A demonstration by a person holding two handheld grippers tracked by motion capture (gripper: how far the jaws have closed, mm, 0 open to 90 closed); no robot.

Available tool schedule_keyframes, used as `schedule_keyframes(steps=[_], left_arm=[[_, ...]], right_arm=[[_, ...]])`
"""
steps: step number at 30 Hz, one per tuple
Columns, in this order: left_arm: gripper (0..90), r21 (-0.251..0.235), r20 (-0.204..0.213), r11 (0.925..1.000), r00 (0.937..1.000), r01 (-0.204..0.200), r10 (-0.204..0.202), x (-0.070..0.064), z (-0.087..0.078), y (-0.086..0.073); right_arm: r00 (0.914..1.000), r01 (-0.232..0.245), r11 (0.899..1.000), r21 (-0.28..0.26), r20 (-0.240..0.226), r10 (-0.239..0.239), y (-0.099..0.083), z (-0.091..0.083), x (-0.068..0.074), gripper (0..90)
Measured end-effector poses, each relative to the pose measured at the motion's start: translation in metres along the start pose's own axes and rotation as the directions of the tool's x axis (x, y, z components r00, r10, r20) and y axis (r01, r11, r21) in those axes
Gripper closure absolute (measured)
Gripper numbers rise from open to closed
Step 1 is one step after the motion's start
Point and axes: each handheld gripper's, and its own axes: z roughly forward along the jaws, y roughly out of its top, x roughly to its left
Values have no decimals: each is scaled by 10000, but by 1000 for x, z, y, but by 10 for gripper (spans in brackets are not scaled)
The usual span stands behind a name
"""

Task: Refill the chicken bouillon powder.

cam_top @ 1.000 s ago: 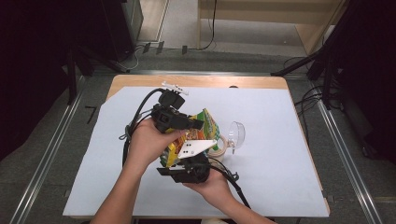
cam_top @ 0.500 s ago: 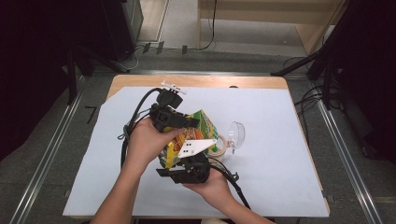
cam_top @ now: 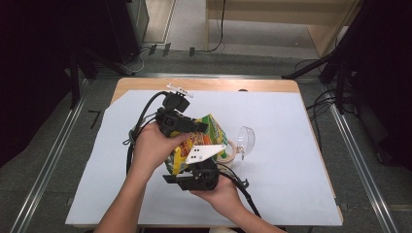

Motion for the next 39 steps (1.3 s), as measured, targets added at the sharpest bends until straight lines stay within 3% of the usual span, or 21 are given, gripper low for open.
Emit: schedule_keyframes(steps=[16, 25, 39], left_arm=[[772, -66, 151, 10000, 9999, 60, -59, 1, 1, 0], [777, -35, 819, 9992, 9959, 391, -386, 7, 1, -1], [778, -62, 671, 9994, 9972, 348, -343, 5, 1, -1]], right_arm=[[9999, 84, 10000, 41, 60, -85, 0, 0, -1, 696], [9999, 113, 9999, 93, 37, -113, 0, 1, -1, 702], [9999, 105, 9999, 75, 29, -105, -1, 1, -1, 703]])
